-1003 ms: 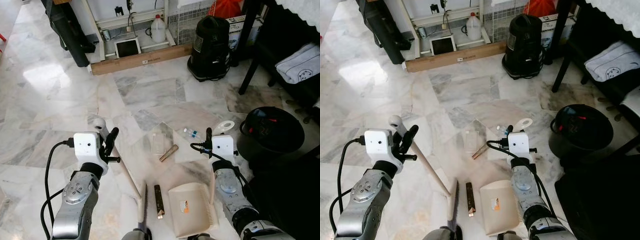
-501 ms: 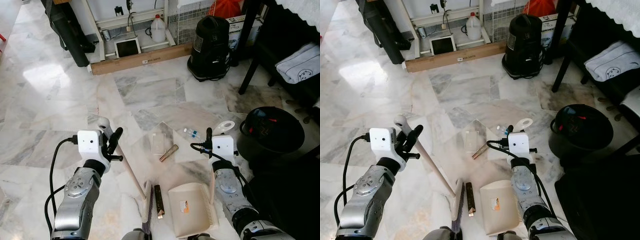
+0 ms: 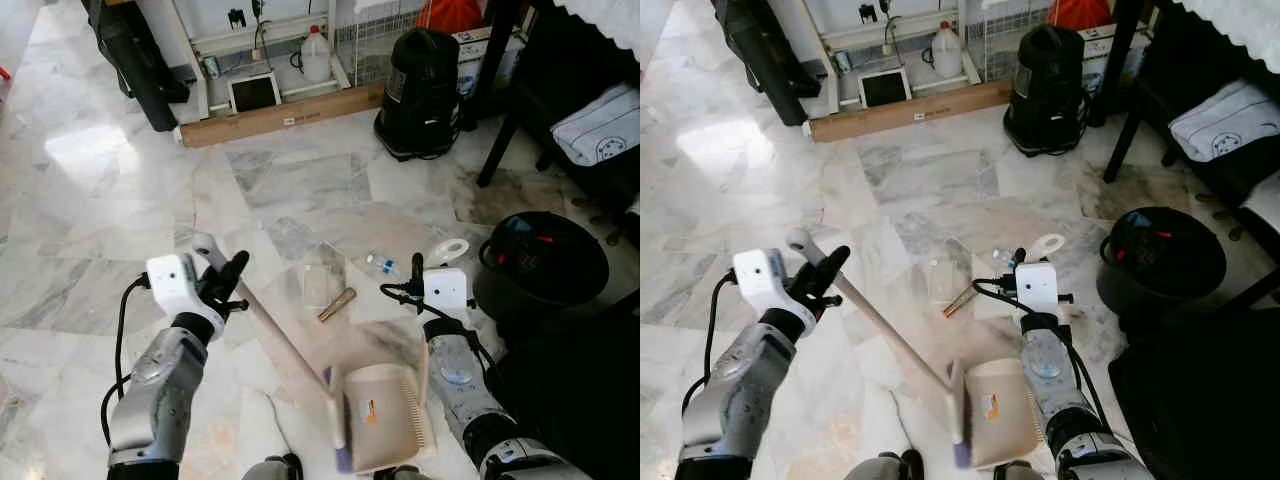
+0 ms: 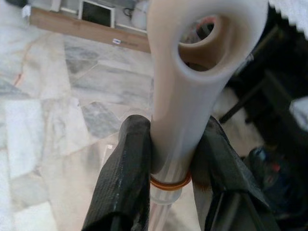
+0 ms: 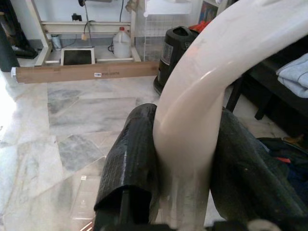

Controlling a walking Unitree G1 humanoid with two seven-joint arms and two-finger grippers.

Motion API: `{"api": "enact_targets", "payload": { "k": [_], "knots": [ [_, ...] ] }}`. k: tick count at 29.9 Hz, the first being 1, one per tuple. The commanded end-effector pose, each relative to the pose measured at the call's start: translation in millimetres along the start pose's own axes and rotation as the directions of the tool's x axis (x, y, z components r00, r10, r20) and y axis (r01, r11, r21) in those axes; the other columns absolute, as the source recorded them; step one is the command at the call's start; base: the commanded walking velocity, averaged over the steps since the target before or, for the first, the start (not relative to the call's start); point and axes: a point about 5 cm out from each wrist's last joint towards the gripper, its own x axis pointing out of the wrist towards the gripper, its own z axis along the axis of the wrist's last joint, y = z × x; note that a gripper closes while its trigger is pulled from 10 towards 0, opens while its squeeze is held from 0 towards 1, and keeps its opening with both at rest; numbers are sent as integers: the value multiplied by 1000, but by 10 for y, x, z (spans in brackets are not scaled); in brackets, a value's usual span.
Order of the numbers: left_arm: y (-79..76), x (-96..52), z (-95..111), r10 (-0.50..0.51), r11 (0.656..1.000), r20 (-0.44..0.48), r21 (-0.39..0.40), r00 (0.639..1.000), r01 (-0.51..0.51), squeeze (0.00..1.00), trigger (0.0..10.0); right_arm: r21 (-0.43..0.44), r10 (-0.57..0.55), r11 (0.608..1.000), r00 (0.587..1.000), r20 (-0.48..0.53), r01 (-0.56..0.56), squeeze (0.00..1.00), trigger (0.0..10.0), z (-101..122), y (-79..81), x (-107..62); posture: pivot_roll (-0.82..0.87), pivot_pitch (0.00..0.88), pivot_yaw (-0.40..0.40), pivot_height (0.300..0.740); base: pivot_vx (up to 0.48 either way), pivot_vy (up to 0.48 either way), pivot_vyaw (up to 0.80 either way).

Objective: Sweep floor

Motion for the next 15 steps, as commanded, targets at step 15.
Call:
{"api": "enact_targets", "payload": {
  "k": [15],
  "knots": [
    [43,-32,495,43,995,204,83,978,-61,0,10000,-3,40,999,994,-104,-41,0,10000,-177,79,-105,225,215,77,740,0,0,0]
  ]
}}
